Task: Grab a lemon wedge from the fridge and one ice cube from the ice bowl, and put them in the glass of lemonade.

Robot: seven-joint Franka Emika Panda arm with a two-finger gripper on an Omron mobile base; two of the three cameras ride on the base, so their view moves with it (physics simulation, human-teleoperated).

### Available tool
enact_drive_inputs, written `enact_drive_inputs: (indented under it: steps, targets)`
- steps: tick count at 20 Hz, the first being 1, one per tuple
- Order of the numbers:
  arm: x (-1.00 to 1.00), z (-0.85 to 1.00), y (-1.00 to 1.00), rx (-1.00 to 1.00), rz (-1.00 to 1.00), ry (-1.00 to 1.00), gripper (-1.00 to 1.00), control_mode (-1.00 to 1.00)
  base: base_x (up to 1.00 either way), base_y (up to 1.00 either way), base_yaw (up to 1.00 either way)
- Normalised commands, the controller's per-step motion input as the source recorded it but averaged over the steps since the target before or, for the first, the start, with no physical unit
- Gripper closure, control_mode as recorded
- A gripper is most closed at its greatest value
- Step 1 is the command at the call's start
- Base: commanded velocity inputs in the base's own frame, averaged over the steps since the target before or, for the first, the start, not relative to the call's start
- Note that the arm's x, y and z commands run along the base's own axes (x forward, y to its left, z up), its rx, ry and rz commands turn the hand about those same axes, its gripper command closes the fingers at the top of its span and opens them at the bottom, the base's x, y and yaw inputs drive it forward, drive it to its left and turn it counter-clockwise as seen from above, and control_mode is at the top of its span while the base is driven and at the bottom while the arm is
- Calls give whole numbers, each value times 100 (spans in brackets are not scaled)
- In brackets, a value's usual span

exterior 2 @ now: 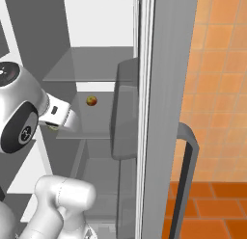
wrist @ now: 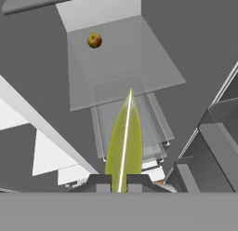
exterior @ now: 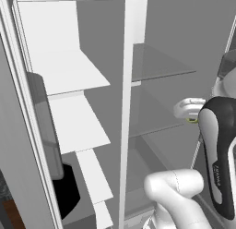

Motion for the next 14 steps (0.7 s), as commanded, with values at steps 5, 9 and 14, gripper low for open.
enact_drive_inputs:
  steps: [5,9,14]
  targets:
    - [-1,0,0,0,0,0,100,-100,0,0,0]
    - [0,0,0,0,0,0,100,100,-88,-1,0]
    - [0,0,0,0,0,0,100,100,-100,0,1]
